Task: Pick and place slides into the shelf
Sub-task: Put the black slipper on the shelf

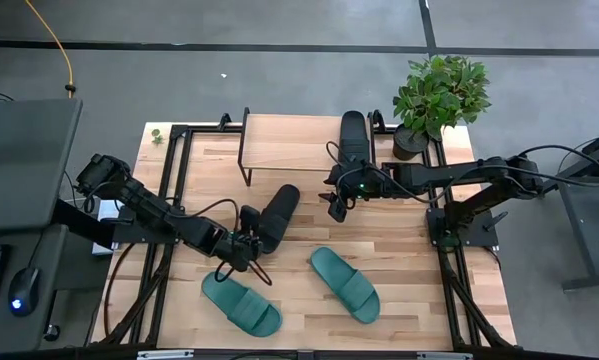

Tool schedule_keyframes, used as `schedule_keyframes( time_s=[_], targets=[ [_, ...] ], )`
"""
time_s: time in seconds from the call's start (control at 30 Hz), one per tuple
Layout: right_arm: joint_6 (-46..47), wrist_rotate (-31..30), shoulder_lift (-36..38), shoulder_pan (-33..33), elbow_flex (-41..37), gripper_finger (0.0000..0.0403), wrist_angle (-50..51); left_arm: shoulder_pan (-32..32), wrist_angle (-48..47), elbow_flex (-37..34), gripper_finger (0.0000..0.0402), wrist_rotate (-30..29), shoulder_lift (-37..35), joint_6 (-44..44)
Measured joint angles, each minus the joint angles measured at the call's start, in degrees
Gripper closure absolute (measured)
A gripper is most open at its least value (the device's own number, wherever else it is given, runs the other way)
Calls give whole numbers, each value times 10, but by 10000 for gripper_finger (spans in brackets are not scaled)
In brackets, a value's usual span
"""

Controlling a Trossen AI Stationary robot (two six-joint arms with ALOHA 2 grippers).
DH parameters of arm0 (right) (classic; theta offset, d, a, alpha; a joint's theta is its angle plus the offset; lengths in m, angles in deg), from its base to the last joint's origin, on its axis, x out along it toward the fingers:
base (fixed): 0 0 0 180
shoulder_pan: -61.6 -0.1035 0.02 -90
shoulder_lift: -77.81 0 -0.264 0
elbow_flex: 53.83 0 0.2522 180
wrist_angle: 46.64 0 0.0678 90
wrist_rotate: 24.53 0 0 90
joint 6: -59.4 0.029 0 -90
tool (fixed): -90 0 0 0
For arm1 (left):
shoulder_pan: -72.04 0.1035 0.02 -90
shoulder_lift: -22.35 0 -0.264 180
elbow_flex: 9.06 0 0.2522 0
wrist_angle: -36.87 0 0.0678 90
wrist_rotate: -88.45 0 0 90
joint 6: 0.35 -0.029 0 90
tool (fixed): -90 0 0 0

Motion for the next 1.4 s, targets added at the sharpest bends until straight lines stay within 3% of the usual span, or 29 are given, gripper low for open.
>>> schedule_keyframes(
  time_s=[0.47, 0.7, 1.13, 1.4],
  targets=[
    [-1, 0, 0, 0, 0, 205, 0, 0, 13, 0, 186, -5, 21, -13],
    [1, 4, 0, 0, 0, 205, 2, 8, 16, -1, 186, -64, 56, -30],
    [2, 4, 0, 0, 0, 205, 4, 53, 83, 0, 186, -52, 105, -40],
    [2, 4, 0, 0, 0, 205, 6, 53, 100, 0, 186, -105, 112, -43]
  ],
)
